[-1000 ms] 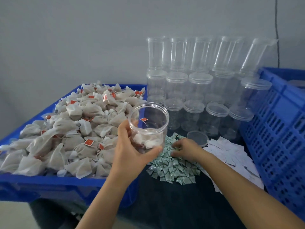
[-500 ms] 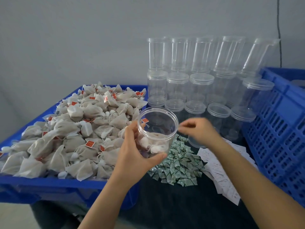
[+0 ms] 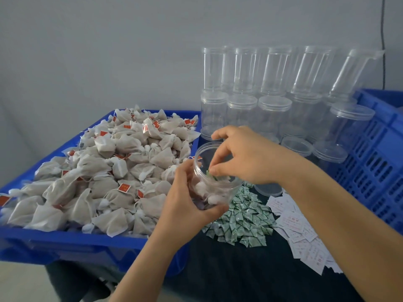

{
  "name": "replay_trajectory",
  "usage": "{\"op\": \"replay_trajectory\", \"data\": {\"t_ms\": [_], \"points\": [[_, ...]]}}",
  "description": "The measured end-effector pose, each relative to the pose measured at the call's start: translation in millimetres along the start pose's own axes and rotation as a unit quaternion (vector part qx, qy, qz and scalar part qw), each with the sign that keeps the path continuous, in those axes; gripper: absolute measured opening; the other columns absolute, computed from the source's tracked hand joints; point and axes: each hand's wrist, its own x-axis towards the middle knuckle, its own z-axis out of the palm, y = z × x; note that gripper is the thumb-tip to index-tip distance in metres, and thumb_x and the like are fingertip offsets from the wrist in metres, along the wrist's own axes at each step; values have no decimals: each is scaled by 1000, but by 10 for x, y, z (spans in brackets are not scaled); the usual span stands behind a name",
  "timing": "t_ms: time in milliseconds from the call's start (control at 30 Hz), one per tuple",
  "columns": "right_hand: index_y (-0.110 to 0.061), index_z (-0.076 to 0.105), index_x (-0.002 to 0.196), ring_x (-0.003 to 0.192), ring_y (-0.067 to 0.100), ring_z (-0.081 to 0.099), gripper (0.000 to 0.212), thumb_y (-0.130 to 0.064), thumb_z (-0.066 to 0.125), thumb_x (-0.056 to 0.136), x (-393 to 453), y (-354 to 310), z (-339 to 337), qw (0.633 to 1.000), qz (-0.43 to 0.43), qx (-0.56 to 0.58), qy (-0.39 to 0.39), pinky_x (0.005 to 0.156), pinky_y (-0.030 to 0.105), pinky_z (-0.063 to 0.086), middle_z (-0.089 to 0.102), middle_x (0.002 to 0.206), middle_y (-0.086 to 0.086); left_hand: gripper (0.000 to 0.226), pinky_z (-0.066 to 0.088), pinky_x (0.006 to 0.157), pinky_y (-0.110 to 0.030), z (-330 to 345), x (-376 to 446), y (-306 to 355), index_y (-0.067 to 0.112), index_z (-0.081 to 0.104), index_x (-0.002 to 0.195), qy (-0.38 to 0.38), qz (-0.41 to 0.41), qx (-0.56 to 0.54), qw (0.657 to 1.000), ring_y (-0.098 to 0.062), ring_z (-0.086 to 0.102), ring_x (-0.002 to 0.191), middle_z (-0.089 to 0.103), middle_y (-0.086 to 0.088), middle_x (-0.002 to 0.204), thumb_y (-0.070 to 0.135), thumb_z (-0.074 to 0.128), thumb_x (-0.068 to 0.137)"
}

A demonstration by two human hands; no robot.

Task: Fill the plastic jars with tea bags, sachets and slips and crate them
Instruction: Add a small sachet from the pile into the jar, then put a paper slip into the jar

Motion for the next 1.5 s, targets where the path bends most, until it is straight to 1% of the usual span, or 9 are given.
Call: {"op": "replay_trajectory", "data": {"t_ms": [167, 333, 467, 600, 700, 900, 1000, 1267, 1500], "points": [[-26, 80, 104, 132, 25, 36, 16, -28, 69, 93, 27, 4, 87, 996, 47, -62, -53, 101, 31, 34, 47, 145, 1, 86, 49, 74, -11, 6, 1, 7, 43, 38, 122, -1, 19, 17, 1000, 2, 58, 101, 53, 30, 113, 10, 88, 60], [-31, 79, 104, 129, 7, 46, 15, -31, 67, 94, -104, 101, -106, 997, 48, 7, -57, 91, 18, 28, 50, 149, -6, 85, 45, 73, -5, 2, -15, 38, 40, 40, 121, 5, 30, 23, 999, 6, 57, 101, 53, 33, 110, 8, 88, 59], [-52, 76, 78, 88, -16, 60, 16, -40, 71, 87, -403, 432, -435, 981, 99, 156, 63, 88, 18, 37, 69, 107, -34, 86, 44, 72, -3, 46, -34, 91, 41, 39, 120, 12, 37, 23, 999, 8, 55, 100, 52, 34, 107, 13, 90, 56], [-39, 77, 75, 69, -6, 62, 18, -27, 74, 89, -689, 1067, -324, 925, 213, 207, 236, 73, 20, 44, 73, 72, -18, 84, 44, 72, -2, 266, -90, 166, 49, 38, 119, 3, 61, 25, 998, 8, 55, 102, 50, 35, 112, 27, 85, 54], [-18, 79, 97, 76, -3, 59, 9, -21, 75, 89, -828, 1521, 106, 914, 318, 165, 189, 71, 23, 43, 76, 93, -8, 84, 47, 75, -7, 505, -157, 128, 50, 38, 120, -21, 42, -10, 999, 6, 55, 106, 50, 33, 116, 34, 85, 52], [-9, 70, 120, 102, 15, 63, 53, -40, 84, 79, -1047, 1938, 975, 912, 399, 77, 56, 86, 28, 48, 68, 125, 3, 90, 45, 80, -5, 835, -309, -149, 55, 37, 118, -52, -12, -29, 998, 10, 52, 107, 50, 35, 112, 25, 91, 52], [-5, 66, 120, 109, 24, 63, 62, -43, 85, 76, -1042, 1996, 1144, 916, 395, 45, 61, 96, 39, 51, 65, 124, 8, 91, 43, 80, -2, 912, -356, -248, 51, 38, 118, -58, -31, -35, 997, 13, 51, 107, 50, 36, 112, 16, 91, 53], [-23, 76, 104, 79, 3, 55, 15, -31, 71, 92, -1013, 2161, 1192, 909, 381, 52, 161, 64, 19, 40, 70, 96, -10, 88, 44, 80, -4, 942, -421, -348, 44, 41, 119, -60, -61, -38, 996, 12, 52, 107, 52, 35, 113, 10, 90, 54], [-14, 78, 103, 84, 4, 65, 14, -20, 71, 93, -1059, 2092, 1029, 900, 336, 157, 228, 73, 20, 50, 69, 84, -14, 89, 45, 82, -6, 981, -458, -443, 44, 40, 122, -63, -83, -51, 993, 13, 52, 108, 51, 37, 114, 14, 90, 55]]}}
